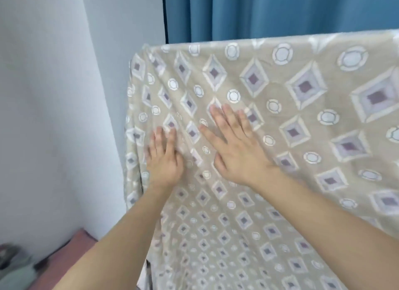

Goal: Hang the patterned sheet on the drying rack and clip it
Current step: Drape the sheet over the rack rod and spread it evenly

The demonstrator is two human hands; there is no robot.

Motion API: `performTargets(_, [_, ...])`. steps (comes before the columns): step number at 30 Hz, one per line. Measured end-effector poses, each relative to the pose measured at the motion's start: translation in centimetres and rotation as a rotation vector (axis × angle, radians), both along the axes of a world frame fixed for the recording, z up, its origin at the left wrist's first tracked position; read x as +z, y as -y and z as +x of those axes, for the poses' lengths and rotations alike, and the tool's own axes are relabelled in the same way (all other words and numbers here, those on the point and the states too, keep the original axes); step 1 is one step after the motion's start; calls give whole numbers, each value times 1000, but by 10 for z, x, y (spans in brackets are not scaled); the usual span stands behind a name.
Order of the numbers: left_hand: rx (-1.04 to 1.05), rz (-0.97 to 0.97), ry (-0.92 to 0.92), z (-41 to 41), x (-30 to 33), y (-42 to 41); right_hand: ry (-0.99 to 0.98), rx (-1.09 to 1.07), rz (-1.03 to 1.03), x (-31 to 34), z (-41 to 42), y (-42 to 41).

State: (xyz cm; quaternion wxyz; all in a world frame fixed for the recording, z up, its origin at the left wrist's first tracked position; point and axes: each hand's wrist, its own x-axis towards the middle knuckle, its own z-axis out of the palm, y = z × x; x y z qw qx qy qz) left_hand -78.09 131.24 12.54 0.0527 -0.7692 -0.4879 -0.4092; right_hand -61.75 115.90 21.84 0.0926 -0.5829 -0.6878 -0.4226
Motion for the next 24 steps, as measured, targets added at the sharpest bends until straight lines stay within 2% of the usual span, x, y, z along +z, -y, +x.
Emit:
performTargets(3, [-57, -476, -402, -22, -22, -15, 85, -45, -135, 17, -21, -28])
performTargets(4, [-83, -505, -394, -31, -21, -18, 121, -25, -149, 24, -27, -36])
performTargets(5, [-104, -408, -303, -38, -14, -21, 150, 26, -121, 32, -33, -43])
performTargets(7, [-93, -47, -78, -48, 12, -31, 172, 127, -3, 55, -53, -56])
performTargets(9, [-39, 225, 60, -57, 47, -41, 143, 157, 141, 79, -75, -73])
performTargets(11, [-20, 283, 244, -65, 77, -54, 79, 87, 202, 104, -93, -92])
performTargets(13, [-62, 71, 458, -74, 102, -68, 37, -32, 174, 124, -107, -113])
performTargets(15, [-189, -354, 668, -86, 115, -81, 24, -136, 124, 140, -118, -134])
performTargets(16, [-248, -556, 654, -95, 115, -87, 16, -155, 132, 146, -123, -144])
performTargets(18, [-218, -796, 324, -111, 105, -96, 11, -171, 166, 153, -135, -161])
performTargets(19, [-147, -856, 174, -118, 97, -101, 20, -176, 165, 155, -142, -170])
performTargets(20, [-76, -857, 84, -126, 91, -105, 33, -177, 153, 155, -150, -179])
performTargets(21, [-14, -819, 72, -135, 87, -112, 49, -179, 134, 154, -156, -187])
performTargets(23, [112, -618, 189, -155, 92, -129, 89, -206, 118, 149, -163, -200])
performTargets(24, [170, -498, 303, -169, 100, -139, 108, -227, 130, 146, -164, -205])
